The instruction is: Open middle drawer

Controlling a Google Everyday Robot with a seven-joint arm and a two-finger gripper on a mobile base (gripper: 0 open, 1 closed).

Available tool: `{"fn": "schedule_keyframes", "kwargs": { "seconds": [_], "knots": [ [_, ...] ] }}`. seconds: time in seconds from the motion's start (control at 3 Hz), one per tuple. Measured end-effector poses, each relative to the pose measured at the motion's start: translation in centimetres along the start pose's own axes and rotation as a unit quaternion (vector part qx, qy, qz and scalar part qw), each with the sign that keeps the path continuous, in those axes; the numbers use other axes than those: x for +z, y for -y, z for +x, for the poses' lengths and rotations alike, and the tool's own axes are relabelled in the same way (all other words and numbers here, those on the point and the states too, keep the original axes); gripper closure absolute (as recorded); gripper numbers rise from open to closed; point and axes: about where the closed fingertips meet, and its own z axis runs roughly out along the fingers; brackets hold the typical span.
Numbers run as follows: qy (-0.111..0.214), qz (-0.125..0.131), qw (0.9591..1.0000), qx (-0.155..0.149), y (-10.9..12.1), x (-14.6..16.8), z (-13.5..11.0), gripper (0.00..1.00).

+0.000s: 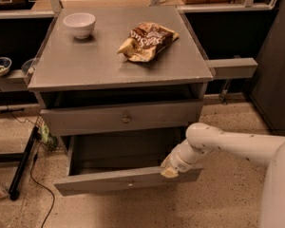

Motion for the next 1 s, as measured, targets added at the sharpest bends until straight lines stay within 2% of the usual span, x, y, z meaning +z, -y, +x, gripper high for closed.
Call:
{"fn": "schedule_keyframes", "kwargs": {
  "seconds": [0.33, 0.67, 1.0],
  "knots": [
    [0.000, 0.000, 1.0000, 0.000, 0.00, 0.01, 0.00, 0.76],
    [0.000, 0.000, 1.0000, 0.000, -0.01, 0.01, 0.00, 0.53],
    [0.000, 0.000, 1.0000, 0.000, -0.01, 0.01, 0.00, 0.21]
  ]
}}
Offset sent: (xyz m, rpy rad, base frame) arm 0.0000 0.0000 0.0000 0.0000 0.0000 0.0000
